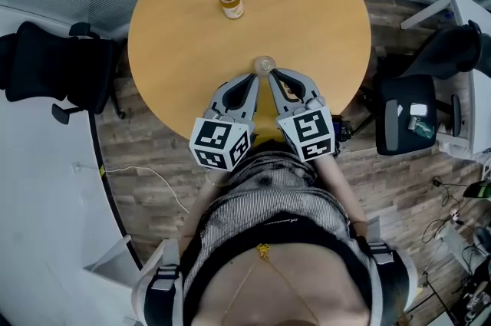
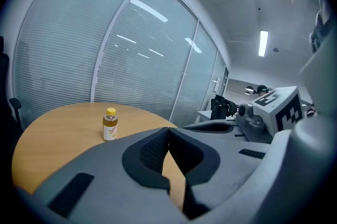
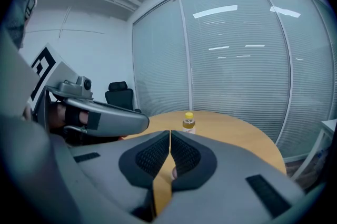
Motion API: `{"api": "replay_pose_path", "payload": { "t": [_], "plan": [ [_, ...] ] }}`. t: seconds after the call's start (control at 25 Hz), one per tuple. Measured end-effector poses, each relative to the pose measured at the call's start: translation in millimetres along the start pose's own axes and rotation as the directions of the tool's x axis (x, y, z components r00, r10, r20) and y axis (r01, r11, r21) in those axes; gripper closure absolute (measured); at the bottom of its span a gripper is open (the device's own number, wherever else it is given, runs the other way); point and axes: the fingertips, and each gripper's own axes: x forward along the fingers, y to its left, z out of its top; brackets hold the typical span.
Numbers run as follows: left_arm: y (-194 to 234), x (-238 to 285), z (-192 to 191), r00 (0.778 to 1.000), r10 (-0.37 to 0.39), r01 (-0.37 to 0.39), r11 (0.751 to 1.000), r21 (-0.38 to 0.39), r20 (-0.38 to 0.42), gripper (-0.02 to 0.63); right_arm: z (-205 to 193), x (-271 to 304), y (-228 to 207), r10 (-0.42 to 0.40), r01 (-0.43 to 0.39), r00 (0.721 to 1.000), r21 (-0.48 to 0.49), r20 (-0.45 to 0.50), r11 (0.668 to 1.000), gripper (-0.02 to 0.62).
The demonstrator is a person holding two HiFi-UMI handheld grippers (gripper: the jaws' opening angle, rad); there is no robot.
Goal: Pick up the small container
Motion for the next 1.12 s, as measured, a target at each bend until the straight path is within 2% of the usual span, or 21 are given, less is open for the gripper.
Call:
{"api": "replay_pose_path", "payload": {
  "t": [1.12],
  "plan": [
    [13.4, 14.8, -12.9, 1.000, 0.012, -0.012, 1.000, -0.007, -0.019, 0.586, -11.4, 0.3, -8.3, -0.022, 0.022, 0.999, 0.005, -0.038, 1.000, 0.574]
  ]
}}
